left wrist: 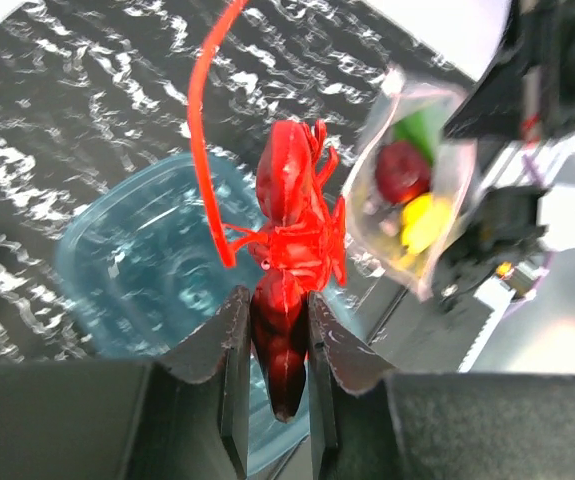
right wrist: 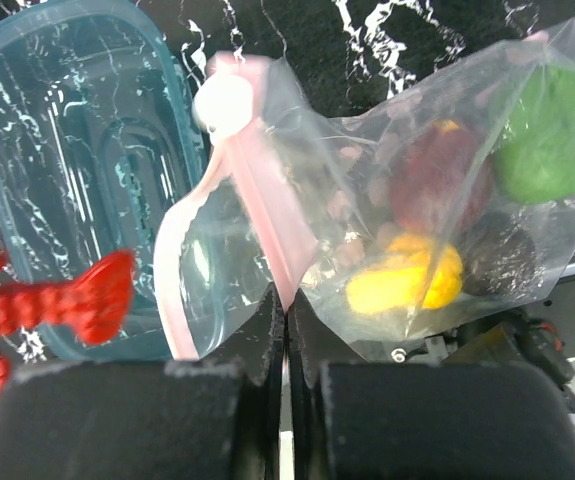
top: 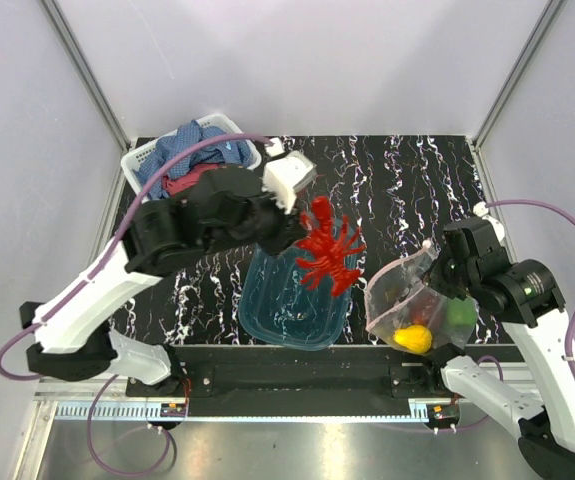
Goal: Open the zip-top bag and remove the fake food
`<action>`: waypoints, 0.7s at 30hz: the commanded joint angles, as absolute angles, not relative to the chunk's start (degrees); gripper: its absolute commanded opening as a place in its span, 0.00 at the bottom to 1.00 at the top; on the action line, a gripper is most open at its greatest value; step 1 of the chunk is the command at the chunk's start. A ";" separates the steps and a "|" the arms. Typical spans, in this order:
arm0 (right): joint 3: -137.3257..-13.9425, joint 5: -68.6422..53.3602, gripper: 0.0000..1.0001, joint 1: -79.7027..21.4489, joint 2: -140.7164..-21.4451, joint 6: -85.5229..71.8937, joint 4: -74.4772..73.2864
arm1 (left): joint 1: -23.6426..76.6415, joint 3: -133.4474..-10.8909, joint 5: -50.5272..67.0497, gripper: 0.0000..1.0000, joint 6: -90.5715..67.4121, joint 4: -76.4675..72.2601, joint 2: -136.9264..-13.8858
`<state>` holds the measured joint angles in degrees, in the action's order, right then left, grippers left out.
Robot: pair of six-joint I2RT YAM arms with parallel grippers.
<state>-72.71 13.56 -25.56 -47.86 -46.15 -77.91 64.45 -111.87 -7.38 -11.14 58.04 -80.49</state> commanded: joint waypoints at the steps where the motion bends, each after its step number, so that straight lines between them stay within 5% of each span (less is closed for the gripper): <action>1: -75.93 17.93 0.00 -25.49 -49.22 -42.46 -82.61 | 60.31 -106.80 -2.38 0.00 -4.93 59.94 -72.26; 10: -80.68 14.24 0.00 -25.49 -51.68 -35.86 -82.79 | 52.48 -91.51 6.84 0.00 -0.36 60.21 -74.96; 21: -80.60 9.67 0.00 -25.49 -51.50 -35.16 -82.88 | 46.58 -89.74 21.01 0.00 6.07 55.38 -89.37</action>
<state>-79.13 11.73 -25.56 -51.92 -36.03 -78.13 47.83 -88.82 15.77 2.68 58.94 -85.49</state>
